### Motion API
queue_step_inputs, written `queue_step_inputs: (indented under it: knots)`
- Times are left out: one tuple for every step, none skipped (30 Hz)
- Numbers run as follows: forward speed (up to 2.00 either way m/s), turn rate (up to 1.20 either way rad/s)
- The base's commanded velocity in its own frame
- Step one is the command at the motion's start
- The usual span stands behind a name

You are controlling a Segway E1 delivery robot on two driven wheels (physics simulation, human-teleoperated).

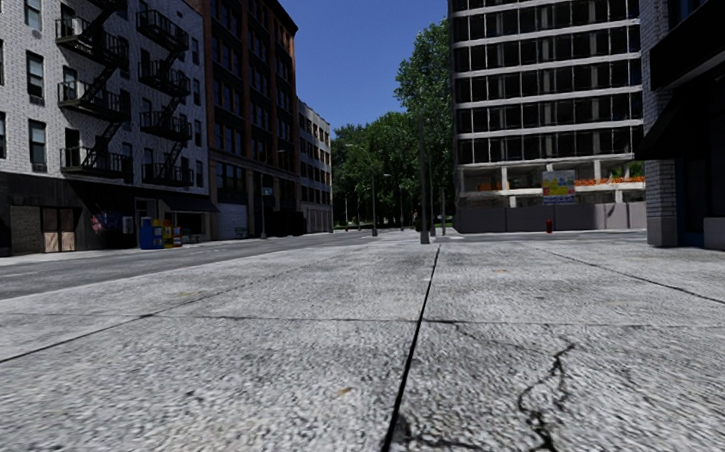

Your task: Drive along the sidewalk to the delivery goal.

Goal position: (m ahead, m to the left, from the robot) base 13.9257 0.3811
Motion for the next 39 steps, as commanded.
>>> queue_step_inputs:
  knots:
    - [2.00,0.00]
    - [2.00,0.00]
    - [2.00,0.00]
    - [2.00,0.00]
    - [2.00,0.00]
    - [2.00,0.00]
    - [2.00,0.00]
    - [2.00,0.00]
    - [2.00,0.00]
    - [2.00,0.00]
    - [2.00,0.00]
    - [2.00,0.00]
    - [2.00,0.00]
    - [2.00,0.00]
    - [2.00,0.00]
    - [2.00,0.00]
    - [2.00,0.00]
    - [2.00,0.00]
    - [2.00,0.02]
    - [2.00,0.02]
    - [2.00,0.06]
    - [2.00,0.14]
    - [2.00,0.19]
    - [2.00,0.19]
    - [2.00,0.23]
    - [2.00,0.26]
    - [2.00,0.33]
    - [2.00,0.33]
    - [2.00,0.35]
    - [2.00,0.36]
    - [2.00,0.36]
    - [2.00,0.36]
    - [2.00,0.36]
    - [2.00,0.36]
    - [2.00,0.36]
    - [2.00,0.36]
    - [2.00,0.36]
    - [2.00,0.36]
    - [2.00,0.36]
